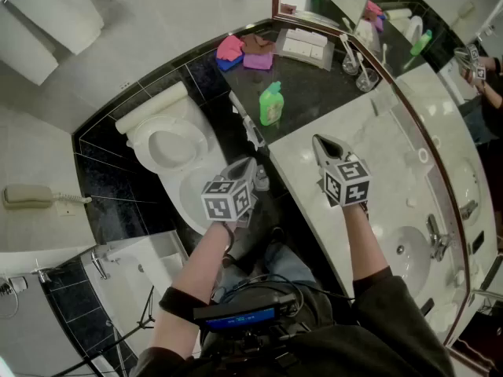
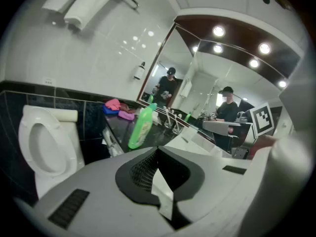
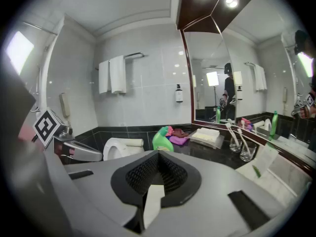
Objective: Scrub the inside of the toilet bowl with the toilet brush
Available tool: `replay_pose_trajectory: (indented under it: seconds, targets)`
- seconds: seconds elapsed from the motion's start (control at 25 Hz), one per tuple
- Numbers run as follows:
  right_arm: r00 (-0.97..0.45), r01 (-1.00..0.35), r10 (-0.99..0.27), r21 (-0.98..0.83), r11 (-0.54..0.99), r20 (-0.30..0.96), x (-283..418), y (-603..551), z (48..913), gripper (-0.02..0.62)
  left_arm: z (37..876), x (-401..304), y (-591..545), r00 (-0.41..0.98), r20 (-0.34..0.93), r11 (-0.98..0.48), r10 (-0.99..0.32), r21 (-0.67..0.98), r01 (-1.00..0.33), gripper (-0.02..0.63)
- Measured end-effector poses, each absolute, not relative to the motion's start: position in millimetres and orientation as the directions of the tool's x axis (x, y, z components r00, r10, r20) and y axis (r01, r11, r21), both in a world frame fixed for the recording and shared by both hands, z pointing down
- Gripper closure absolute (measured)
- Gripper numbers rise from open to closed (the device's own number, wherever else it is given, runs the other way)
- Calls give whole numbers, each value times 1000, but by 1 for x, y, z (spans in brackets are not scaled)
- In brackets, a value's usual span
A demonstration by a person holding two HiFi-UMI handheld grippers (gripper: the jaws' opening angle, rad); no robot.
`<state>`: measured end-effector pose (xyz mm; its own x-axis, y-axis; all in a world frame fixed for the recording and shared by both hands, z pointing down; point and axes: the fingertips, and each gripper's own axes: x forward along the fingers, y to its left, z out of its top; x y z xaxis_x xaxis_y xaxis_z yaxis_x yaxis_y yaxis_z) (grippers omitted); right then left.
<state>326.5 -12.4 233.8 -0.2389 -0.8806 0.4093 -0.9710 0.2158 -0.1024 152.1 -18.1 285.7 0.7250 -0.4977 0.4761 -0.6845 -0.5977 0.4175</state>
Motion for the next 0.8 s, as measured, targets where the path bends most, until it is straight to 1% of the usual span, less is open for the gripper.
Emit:
replay_pose_trajectory:
  seconds: [0.2, 0.4, 0.68, 0.8]
  targets:
    - [-332, -943, -853, -116, 312, 403, 252, -32, 234, 589, 280, 70, -34, 616, 470, -521, -632, 331, -787, 603]
    - [-472, -879, -791, -139, 456, 390, 167, -48, 233, 589, 276, -14, -32, 500, 458, -433, -735, 250, -866, 603]
    - [-608, -786, -691, -170, 595, 391, 55, -47, 239, 589, 265, -139, -14, 294, 462, -288, -837, 86, -954, 603]
    - [-653, -746, -649, -184, 640, 391, 11, -40, 239, 589, 259, -186, -3, 220, 447, -219, -867, 55, -974, 603]
